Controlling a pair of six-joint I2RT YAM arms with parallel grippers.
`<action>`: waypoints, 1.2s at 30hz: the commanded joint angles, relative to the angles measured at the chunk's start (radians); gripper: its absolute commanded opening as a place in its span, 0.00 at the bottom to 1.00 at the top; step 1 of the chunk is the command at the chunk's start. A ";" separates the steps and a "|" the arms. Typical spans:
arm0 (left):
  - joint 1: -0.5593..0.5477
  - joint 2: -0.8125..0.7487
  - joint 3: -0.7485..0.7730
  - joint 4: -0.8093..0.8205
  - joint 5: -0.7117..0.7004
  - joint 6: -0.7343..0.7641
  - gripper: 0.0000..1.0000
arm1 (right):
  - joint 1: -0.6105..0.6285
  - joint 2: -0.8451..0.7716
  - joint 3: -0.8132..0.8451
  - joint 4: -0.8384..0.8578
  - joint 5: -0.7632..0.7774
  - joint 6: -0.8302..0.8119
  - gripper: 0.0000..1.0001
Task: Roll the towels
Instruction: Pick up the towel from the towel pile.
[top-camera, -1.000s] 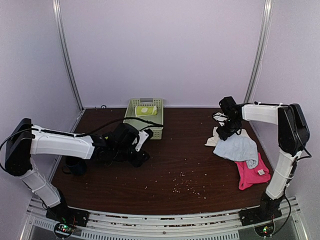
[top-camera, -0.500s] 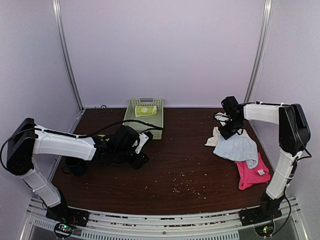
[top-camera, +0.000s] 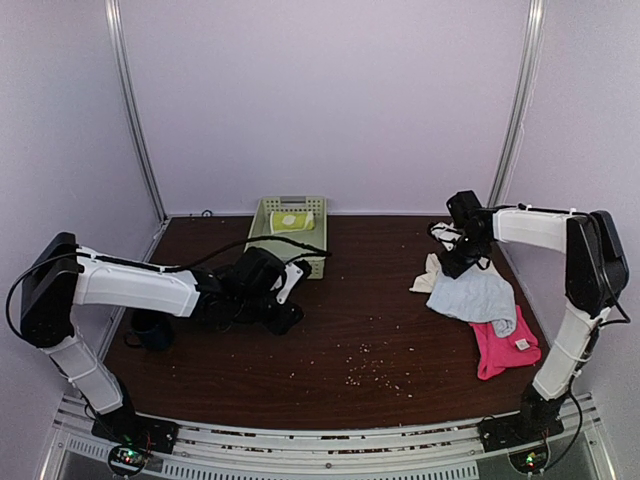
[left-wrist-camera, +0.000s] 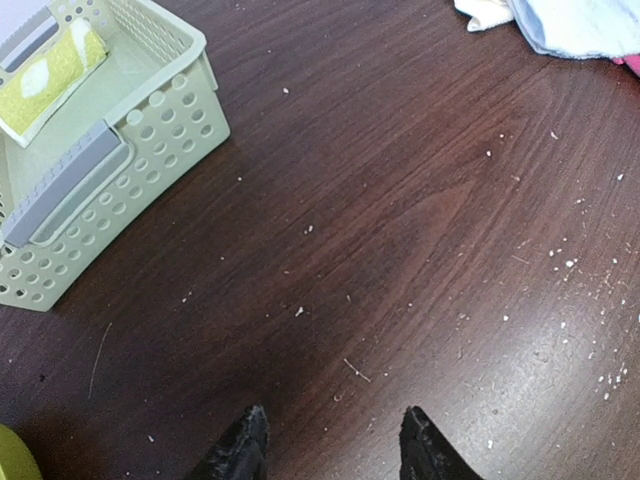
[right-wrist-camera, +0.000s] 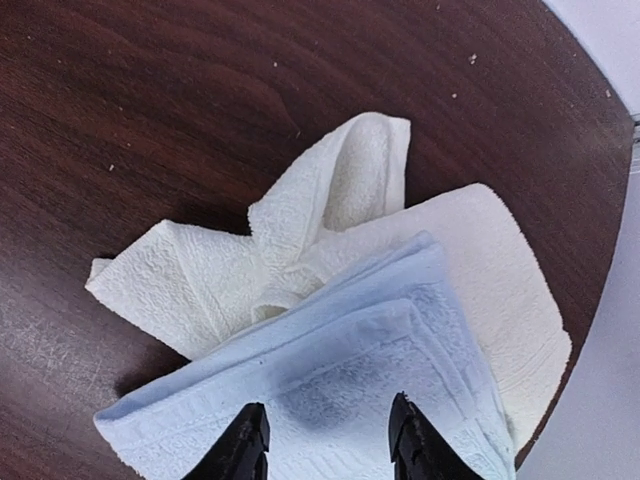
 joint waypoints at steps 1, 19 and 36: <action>-0.008 -0.001 0.030 0.003 0.000 -0.009 0.47 | -0.005 0.052 -0.007 0.016 0.005 -0.003 0.44; -0.010 -0.006 0.017 0.003 -0.017 -0.017 0.47 | -0.010 -0.071 0.014 -0.024 -0.085 -0.010 0.00; 0.003 -0.021 0.045 0.014 -0.068 -0.033 0.54 | 0.212 -0.353 0.321 -0.373 -0.748 -0.164 0.00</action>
